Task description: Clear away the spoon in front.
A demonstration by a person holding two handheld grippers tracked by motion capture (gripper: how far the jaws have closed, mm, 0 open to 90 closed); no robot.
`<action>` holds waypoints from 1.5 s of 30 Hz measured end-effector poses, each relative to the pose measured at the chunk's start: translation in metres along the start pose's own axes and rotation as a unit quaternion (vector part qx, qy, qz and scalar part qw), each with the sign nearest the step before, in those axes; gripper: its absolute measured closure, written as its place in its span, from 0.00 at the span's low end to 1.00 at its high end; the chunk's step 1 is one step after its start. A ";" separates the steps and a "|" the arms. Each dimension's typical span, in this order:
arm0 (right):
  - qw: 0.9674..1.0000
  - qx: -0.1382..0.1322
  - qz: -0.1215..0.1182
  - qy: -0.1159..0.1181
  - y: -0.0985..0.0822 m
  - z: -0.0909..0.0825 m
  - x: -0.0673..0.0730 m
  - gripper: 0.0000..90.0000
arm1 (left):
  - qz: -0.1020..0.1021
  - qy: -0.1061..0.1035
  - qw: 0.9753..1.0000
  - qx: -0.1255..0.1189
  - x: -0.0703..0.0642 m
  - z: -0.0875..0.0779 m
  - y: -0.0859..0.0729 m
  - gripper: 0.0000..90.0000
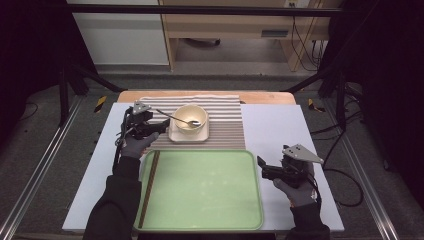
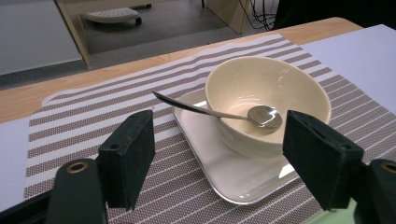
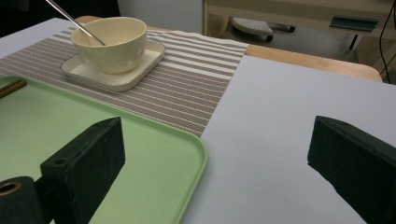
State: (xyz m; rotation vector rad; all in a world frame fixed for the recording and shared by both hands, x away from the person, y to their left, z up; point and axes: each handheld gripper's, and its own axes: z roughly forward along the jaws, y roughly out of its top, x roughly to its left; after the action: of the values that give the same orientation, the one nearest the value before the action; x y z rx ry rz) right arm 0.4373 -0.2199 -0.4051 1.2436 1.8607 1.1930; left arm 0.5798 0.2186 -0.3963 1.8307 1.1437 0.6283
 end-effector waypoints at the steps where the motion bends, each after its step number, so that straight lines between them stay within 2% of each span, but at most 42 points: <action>1: 1.000 0.000 0.001 0.000 0.000 0.000 0.000 0.05 | -0.003 0.001 1.000 0.000 0.001 0.002 0.000 0.27; 7: 1.000 0.004 -0.001 -0.002 -0.001 0.002 0.001 0.05 | -0.010 0.004 1.000 -0.004 0.008 0.012 0.003 0.27; 13: 1.000 0.004 -0.001 -0.002 -0.001 0.002 0.000 0.05 | -0.009 0.008 1.000 -0.005 0.011 0.028 0.006 0.28; 18: 1.000 0.008 -0.003 -0.003 -0.002 0.003 0.000 0.05 | -0.006 0.013 1.000 0.009 0.013 0.040 0.003 0.28; 23: 1.000 0.011 -0.004 -0.004 -0.003 0.005 0.000 0.05 | -0.016 0.007 1.000 0.004 0.015 0.047 0.003 0.31; 25: 1.000 0.011 -0.005 -0.004 -0.003 0.005 0.000 0.05 | -0.013 0.008 1.000 0.004 0.016 0.050 0.003 0.32; 28: 1.000 0.013 -0.004 -0.004 -0.003 0.005 0.001 0.05 | -0.026 0.004 1.000 -0.003 0.019 0.053 0.004 0.37; 31: 1.000 0.013 -0.007 -0.006 -0.003 0.006 0.001 0.05 | -0.031 0.003 0.999 -0.009 0.021 0.054 0.005 0.44; 37: 1.000 0.014 -0.007 -0.005 -0.003 0.006 0.001 0.05 | -0.034 -0.007 0.999 0.002 0.022 0.058 0.002 0.57; 45: 1.000 0.015 -0.009 -0.006 -0.004 0.006 0.001 0.05 | -0.037 -0.015 0.999 -0.001 0.020 0.059 0.002 0.70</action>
State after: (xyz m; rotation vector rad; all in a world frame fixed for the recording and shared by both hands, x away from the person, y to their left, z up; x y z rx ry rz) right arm 0.4409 -0.2174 -0.4112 1.2454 1.8824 1.1496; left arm 0.6351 0.2121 -0.4248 1.7820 1.1851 0.5581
